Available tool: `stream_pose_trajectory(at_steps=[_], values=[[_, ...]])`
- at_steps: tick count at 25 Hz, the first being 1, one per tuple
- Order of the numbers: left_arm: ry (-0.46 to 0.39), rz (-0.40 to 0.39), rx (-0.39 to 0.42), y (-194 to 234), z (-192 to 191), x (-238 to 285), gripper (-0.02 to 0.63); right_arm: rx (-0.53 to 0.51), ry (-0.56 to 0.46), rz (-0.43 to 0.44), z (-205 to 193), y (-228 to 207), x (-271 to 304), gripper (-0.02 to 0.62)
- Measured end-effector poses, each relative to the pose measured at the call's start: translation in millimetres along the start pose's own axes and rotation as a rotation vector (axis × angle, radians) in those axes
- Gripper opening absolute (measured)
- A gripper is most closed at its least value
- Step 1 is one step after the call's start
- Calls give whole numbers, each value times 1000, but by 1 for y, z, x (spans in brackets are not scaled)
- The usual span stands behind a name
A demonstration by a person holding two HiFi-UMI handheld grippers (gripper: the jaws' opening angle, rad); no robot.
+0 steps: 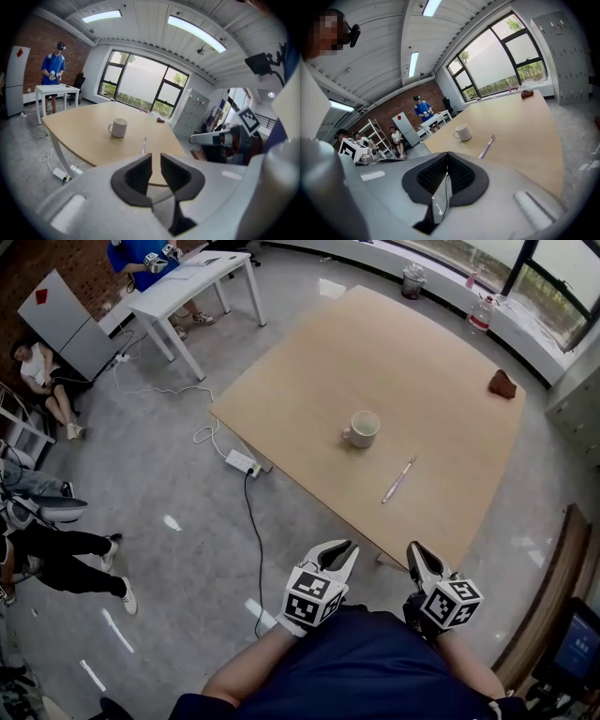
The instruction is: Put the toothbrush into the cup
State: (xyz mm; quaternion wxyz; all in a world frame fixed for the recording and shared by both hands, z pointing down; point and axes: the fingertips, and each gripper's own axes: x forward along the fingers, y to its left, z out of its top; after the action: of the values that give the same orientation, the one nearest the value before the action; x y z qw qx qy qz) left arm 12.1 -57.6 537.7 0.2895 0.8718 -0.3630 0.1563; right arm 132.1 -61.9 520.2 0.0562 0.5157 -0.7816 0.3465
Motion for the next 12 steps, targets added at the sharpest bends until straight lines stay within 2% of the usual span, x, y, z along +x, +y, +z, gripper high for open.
stream_pose_trajectory(at_steps=[7, 12], values=[[17, -18, -6, 50, 13, 6, 104, -42, 12, -31, 11, 19, 33, 11], [62, -10, 45, 70, 17, 20, 153, -9, 7, -64, 23, 13, 46, 12]])
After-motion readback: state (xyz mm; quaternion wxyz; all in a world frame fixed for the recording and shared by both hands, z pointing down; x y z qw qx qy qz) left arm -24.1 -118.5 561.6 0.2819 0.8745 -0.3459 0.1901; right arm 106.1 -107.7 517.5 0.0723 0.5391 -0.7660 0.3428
